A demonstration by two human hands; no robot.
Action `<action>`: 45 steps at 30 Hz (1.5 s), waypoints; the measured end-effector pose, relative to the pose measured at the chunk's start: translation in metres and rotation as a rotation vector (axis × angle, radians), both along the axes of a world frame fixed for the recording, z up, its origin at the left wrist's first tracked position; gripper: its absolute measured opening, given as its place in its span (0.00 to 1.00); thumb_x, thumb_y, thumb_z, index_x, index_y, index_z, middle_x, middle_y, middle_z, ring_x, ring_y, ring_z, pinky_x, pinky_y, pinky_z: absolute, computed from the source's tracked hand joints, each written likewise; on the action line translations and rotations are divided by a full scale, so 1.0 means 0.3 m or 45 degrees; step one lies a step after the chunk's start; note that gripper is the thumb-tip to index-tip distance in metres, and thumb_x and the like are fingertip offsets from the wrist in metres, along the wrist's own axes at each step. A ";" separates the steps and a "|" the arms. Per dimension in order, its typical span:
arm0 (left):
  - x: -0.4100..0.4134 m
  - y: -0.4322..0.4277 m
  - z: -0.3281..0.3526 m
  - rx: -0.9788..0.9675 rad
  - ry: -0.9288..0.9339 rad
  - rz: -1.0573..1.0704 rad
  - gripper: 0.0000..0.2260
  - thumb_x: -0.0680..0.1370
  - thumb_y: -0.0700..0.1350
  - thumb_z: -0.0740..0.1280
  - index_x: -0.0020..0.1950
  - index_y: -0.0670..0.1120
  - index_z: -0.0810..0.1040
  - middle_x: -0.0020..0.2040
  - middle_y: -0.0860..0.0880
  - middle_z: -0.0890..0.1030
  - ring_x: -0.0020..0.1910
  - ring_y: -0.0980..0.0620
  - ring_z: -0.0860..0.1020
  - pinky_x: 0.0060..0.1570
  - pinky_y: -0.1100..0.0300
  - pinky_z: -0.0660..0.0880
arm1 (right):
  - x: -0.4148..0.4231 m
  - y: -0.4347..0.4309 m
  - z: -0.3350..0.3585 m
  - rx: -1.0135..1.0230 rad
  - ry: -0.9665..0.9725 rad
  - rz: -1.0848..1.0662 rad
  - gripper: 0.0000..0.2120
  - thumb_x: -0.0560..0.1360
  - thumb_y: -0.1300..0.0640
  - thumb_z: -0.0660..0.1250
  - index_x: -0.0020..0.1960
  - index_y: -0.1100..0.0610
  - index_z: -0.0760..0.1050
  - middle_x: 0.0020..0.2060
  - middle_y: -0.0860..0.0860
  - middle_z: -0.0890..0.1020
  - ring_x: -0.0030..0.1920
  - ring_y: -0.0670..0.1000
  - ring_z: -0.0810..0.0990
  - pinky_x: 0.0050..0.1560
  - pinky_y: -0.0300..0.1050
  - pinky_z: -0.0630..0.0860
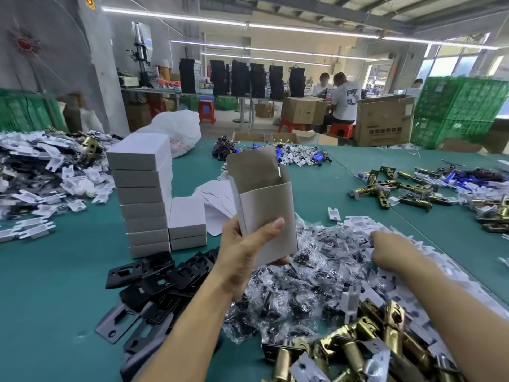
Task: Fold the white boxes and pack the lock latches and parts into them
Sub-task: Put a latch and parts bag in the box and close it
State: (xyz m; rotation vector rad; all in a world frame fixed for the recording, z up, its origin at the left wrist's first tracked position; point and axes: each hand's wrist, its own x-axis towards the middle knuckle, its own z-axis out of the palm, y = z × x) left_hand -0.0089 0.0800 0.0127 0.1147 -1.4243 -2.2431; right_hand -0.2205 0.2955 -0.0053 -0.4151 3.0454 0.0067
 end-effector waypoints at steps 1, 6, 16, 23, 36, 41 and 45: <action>0.000 0.000 0.002 0.004 -0.004 -0.007 0.28 0.64 0.45 0.80 0.61 0.39 0.77 0.54 0.38 0.82 0.47 0.41 0.84 0.34 0.49 0.81 | -0.002 0.001 0.000 -0.003 -0.001 0.000 0.16 0.75 0.66 0.57 0.61 0.58 0.71 0.53 0.56 0.79 0.51 0.56 0.78 0.55 0.52 0.78; 0.004 -0.003 -0.001 -0.025 0.105 -0.107 0.27 0.61 0.44 0.80 0.58 0.40 0.78 0.47 0.46 0.85 0.46 0.43 0.85 0.37 0.48 0.82 | -0.005 -0.001 0.015 -0.120 0.073 -0.029 0.09 0.76 0.64 0.59 0.53 0.58 0.74 0.49 0.56 0.79 0.48 0.55 0.78 0.52 0.54 0.79; -0.009 -0.014 -0.021 -0.073 0.112 -0.039 0.16 0.64 0.35 0.80 0.50 0.43 0.85 0.50 0.41 0.85 0.48 0.41 0.85 0.40 0.48 0.83 | 0.013 0.013 0.032 -0.320 0.049 -0.111 0.13 0.73 0.64 0.65 0.58 0.58 0.71 0.53 0.59 0.77 0.45 0.58 0.80 0.46 0.55 0.80; -0.007 -0.016 -0.024 -0.092 0.075 -0.049 0.14 0.66 0.34 0.78 0.50 0.43 0.85 0.51 0.40 0.85 0.47 0.41 0.85 0.38 0.49 0.82 | 0.004 0.025 0.031 -0.236 0.047 -0.176 0.07 0.74 0.67 0.62 0.39 0.61 0.67 0.43 0.61 0.75 0.41 0.58 0.75 0.35 0.46 0.71; -0.015 -0.022 -0.034 -0.244 -0.112 0.040 0.16 0.62 0.41 0.83 0.47 0.43 0.85 0.45 0.44 0.86 0.43 0.50 0.85 0.38 0.58 0.81 | 0.105 -0.020 0.198 -0.568 0.389 0.008 0.08 0.79 0.56 0.66 0.42 0.48 0.80 0.42 0.55 0.83 0.35 0.55 0.81 0.43 0.54 0.82; -0.012 -0.017 -0.033 -0.304 -0.132 0.078 0.16 0.62 0.40 0.81 0.47 0.40 0.84 0.45 0.41 0.85 0.40 0.49 0.84 0.37 0.56 0.82 | 0.326 -0.140 0.375 -1.376 0.519 0.657 0.06 0.77 0.58 0.70 0.46 0.48 0.83 0.40 0.45 0.84 0.32 0.45 0.82 0.35 0.42 0.80; -0.013 -0.015 -0.036 -0.343 -0.124 0.109 0.09 0.67 0.36 0.80 0.43 0.46 0.86 0.46 0.40 0.84 0.44 0.46 0.82 0.44 0.45 0.82 | 0.497 -0.208 0.439 -1.449 0.724 0.954 0.08 0.75 0.58 0.72 0.51 0.48 0.81 0.40 0.44 0.82 0.35 0.43 0.82 0.35 0.36 0.79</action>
